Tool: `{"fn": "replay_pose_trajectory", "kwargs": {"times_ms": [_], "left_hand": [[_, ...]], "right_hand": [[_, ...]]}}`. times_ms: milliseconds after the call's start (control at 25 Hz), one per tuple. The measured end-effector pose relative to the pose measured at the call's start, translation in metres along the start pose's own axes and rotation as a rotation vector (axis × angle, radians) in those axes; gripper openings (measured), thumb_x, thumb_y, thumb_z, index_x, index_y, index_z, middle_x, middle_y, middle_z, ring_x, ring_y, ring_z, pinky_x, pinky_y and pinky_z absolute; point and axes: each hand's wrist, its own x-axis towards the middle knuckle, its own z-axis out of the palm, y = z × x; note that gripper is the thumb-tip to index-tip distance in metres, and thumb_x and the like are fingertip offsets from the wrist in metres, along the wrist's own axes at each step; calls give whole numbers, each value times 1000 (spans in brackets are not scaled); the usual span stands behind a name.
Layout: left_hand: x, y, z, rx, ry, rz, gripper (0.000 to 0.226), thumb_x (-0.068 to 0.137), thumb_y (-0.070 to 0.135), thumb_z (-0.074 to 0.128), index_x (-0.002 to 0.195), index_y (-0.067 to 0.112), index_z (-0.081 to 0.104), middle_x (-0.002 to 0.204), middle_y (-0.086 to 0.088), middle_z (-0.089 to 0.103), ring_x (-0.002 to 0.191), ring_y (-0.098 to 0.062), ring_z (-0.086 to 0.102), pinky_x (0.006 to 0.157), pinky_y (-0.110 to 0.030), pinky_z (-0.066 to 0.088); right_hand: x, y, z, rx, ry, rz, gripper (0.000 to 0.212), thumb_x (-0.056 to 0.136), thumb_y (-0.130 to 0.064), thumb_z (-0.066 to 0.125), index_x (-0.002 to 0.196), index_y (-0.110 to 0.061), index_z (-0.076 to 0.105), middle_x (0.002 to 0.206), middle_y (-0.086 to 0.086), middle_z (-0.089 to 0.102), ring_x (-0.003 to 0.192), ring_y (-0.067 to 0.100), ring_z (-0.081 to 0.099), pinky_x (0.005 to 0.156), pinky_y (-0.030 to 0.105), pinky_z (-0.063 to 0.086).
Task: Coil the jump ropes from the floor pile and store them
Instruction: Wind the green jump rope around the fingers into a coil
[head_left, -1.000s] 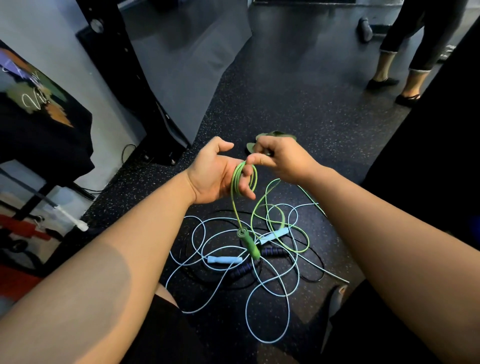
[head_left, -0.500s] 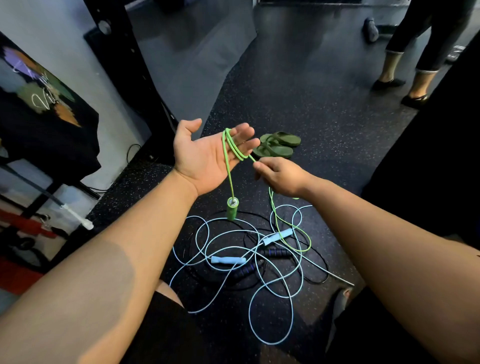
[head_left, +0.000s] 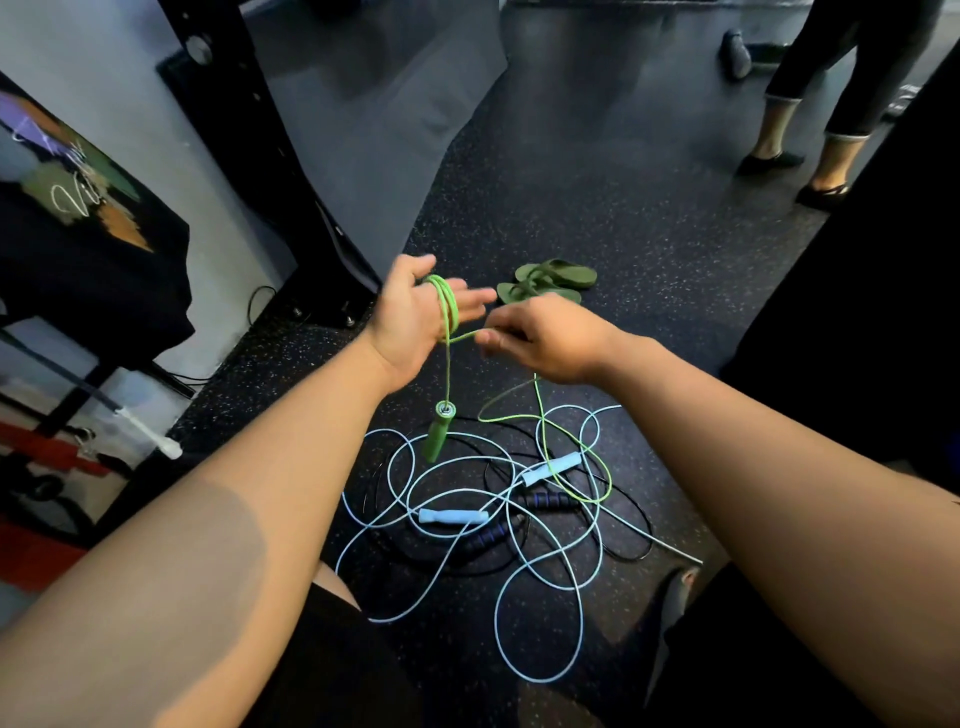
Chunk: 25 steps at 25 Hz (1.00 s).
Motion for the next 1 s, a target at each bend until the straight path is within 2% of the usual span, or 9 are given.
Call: {"fn": "replay_pose_trajectory", "kwargs": {"times_ms": [80, 120, 160, 240, 360, 480, 640, 840, 1000], "left_hand": [[-6, -5, 9, 177, -128, -67, 72, 98, 45, 15, 127, -11, 51, 88, -14, 71, 78, -14, 68, 80, -25, 51], [-9, -6, 13, 260, -207, -88, 70, 100, 41, 9, 113, -8, 57, 86, -15, 65, 75, -13, 65, 76, -23, 51], [-10, -7, 15, 331, -268, -97, 68, 99, 40, 7, 104, -5, 58, 87, -18, 61, 76, -16, 65, 76, -24, 52], [-12, -8, 15, 427, -325, -125, 67, 93, 46, 12, 102, -5, 55, 84, -23, 60, 76, -23, 67, 78, -26, 52], [-15, -7, 13, 509, -312, -197, 71, 90, 50, 17, 97, -9, 57, 58, -15, 64, 63, -32, 63, 71, -27, 52], [-15, -3, 14, 426, -298, -194, 68, 93, 48, 15, 81, -2, 59, 45, -9, 54, 50, -31, 56, 71, -35, 51], [-18, 4, 13, 213, -308, -205, 65, 92, 50, 10, 77, 4, 54, 44, -4, 46, 47, -28, 52, 72, -36, 51], [-22, 12, 9, -69, -343, -156, 62, 78, 59, 28, 83, 4, 56, 53, -3, 47, 58, -29, 55, 79, -37, 48], [-22, 13, 5, -308, -343, -88, 65, 78, 55, 34, 97, -1, 60, 71, -10, 64, 78, -31, 60, 81, -32, 53]], "right_hand": [[-1, 1, -3, -9, 82, -19, 27, 98, -40, 53, 93, -19, 69, 75, 1, 69, 68, 24, 62, 60, 30, 39], [-2, 1, -4, 0, 103, -7, 26, 97, -43, 55, 90, -21, 67, 73, -3, 68, 67, 22, 62, 59, 32, 43], [-3, 2, -5, 9, 119, 14, 25, 95, -45, 56, 88, -23, 66, 72, -7, 67, 67, 18, 62, 60, 33, 46], [-4, 4, -7, 10, 148, 51, 23, 91, -47, 61, 89, -24, 62, 72, -11, 64, 67, 14, 59, 60, 33, 47], [-5, 9, -9, 24, 182, 51, 28, 87, -51, 65, 90, -23, 60, 73, -12, 58, 68, 12, 55, 59, 32, 44], [-4, 12, -4, 96, 203, 41, 27, 90, -50, 61, 86, -23, 58, 70, -12, 54, 66, 12, 52, 61, 33, 43], [-3, 19, 5, 253, 200, 127, 24, 100, -38, 52, 82, -22, 52, 66, -9, 49, 62, 11, 47, 63, 34, 38], [1, 18, 16, 350, 121, 269, 38, 105, -37, 40, 84, -10, 55, 65, -1, 52, 56, 6, 45, 64, 33, 41], [1, 17, 22, 527, 29, 400, 44, 106, -40, 35, 85, -10, 61, 59, 10, 56, 51, 18, 51, 55, 27, 42]]}}
